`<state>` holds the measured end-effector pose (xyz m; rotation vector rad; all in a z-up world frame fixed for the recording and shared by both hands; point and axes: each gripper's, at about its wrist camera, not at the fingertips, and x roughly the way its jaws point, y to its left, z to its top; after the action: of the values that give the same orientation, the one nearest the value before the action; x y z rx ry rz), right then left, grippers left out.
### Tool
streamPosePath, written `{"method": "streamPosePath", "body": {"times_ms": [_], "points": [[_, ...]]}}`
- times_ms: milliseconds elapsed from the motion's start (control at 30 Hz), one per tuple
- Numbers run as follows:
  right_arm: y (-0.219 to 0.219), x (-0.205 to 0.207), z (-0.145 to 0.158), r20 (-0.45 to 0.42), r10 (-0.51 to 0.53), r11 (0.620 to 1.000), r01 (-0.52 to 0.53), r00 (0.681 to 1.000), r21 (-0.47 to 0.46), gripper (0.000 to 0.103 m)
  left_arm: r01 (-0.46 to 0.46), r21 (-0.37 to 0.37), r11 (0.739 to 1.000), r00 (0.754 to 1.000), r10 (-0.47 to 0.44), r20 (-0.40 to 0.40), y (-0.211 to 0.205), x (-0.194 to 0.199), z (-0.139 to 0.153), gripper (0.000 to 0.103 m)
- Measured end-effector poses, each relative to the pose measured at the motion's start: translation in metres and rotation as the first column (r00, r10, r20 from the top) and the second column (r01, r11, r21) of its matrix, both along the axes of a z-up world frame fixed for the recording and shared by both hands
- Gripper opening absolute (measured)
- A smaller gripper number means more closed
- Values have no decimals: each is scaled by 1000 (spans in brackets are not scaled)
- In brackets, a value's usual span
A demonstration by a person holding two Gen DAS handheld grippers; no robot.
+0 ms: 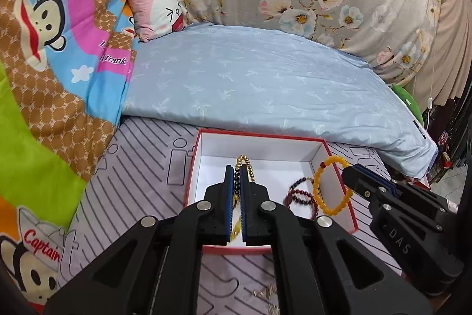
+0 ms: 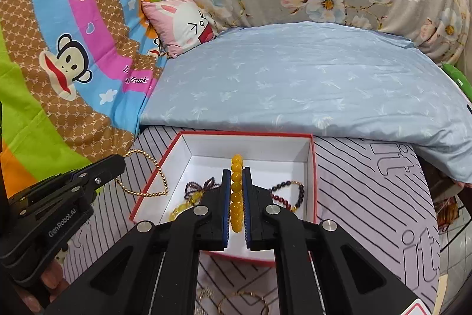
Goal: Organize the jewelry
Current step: 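Carry the gold chain and yellow bracelet over the red box, then lower the gold chain and yellow bracelet into the red box and open both tools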
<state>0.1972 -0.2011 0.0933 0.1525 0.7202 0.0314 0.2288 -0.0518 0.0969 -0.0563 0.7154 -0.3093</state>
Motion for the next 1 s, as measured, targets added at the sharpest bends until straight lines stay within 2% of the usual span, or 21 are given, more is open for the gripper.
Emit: {"method": "streamPosePath", "body": {"times_ms": [333, 600, 667, 733, 800, 867, 1000], "points": [[1, 51, -25, -52, 23, 1000, -22, 998, 15, 7, 5, 15, 1000, 999, -5, -44, -19, 56, -27, 4], [-1, 83, -59, -134, 46, 995, -34, 990, 94, 7, -5, 32, 999, 995, 8, -97, -26, 92, -56, 4], [3, 88, -63, -142, 57, 996, -47, 988, 74, 7, -11, 44, 999, 994, 15, -108, -27, 97, -61, 5], [4, 89, -66, -138, 24, 1000, -21, 990, 19, 13, -19, 58, 998, 994, 25, -111, -28, 100, -64, 6], [3, 86, -66, -126, -11, 999, 6, 992, -39, 27, -29, 72, 997, 993, 36, -110, -27, 99, -66, 15], [-2, 82, -64, -115, -25, 999, 20, 993, -46, 28, -40, 79, 996, 993, 49, -111, -25, 96, -67, 22], [-9, 72, -59, -110, -28, 999, 26, 993, -27, 28, -47, 75, 996, 992, 56, -116, -21, 86, -69, 22]]}}
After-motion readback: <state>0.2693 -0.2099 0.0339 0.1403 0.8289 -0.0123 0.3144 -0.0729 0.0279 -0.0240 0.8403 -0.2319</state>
